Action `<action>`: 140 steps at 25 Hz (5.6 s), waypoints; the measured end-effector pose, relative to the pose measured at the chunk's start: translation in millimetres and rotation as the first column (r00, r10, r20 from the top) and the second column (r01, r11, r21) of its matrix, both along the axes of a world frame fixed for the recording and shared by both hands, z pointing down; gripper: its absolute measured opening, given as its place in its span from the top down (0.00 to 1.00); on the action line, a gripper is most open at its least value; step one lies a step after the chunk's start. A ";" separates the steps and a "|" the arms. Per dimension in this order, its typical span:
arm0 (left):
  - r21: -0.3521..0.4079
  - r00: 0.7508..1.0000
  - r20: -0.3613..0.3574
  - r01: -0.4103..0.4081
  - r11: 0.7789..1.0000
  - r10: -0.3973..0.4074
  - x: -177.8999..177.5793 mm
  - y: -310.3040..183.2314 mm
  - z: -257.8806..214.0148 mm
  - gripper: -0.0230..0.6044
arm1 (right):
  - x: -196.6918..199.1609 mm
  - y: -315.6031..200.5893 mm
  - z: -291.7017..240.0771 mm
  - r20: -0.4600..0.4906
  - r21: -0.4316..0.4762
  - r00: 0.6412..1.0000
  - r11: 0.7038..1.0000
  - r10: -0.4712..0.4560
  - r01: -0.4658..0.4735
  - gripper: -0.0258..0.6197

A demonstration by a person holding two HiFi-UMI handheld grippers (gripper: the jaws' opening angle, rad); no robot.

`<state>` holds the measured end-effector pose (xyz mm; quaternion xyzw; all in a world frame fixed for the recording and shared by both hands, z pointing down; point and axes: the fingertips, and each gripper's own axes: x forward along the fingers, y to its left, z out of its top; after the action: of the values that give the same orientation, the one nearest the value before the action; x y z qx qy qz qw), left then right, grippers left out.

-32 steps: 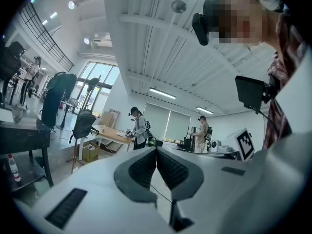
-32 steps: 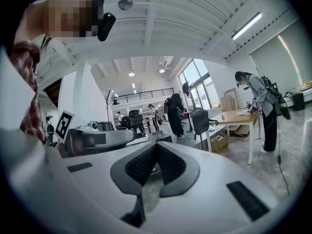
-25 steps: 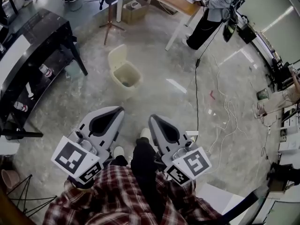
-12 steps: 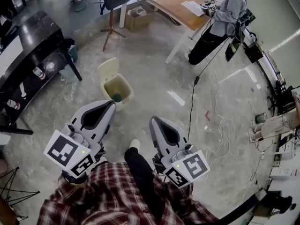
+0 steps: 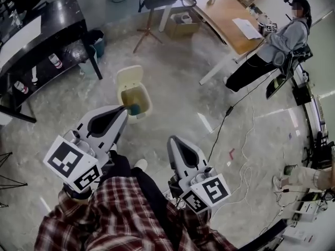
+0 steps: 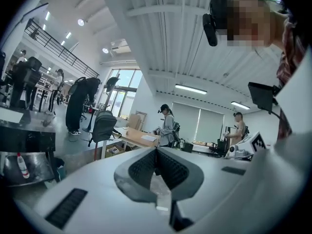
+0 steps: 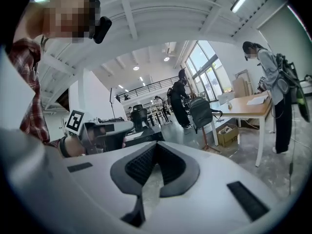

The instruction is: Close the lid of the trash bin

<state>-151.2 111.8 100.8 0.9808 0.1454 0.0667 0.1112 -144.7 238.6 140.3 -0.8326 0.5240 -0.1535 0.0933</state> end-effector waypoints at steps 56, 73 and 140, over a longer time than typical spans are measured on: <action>-0.130 0.481 0.114 0.874 0.467 -0.869 139.7 -114.1 53.8 0.94 | 303.3 -217.6 89.2 0.128 -0.204 0.529 0.500 -0.839 0.842 0.94; -0.192 0.481 0.215 0.874 0.446 -0.850 150.2 -152.5 206.2 0.94 | 300.3 -292.1 251.4 0.239 -0.308 0.499 0.423 -0.833 0.852 0.94; -0.266 0.477 0.420 0.878 0.397 -0.772 157.7 -139.1 442.6 0.94 | 231.9 -219.2 483.4 0.529 -0.409 0.039 -0.214 -0.848 0.887 0.86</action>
<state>6.5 -27.3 543.4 0.8512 -0.3659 0.0795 0.3678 87.2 19.4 623.8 -0.1873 0.8476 -0.3705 -0.3305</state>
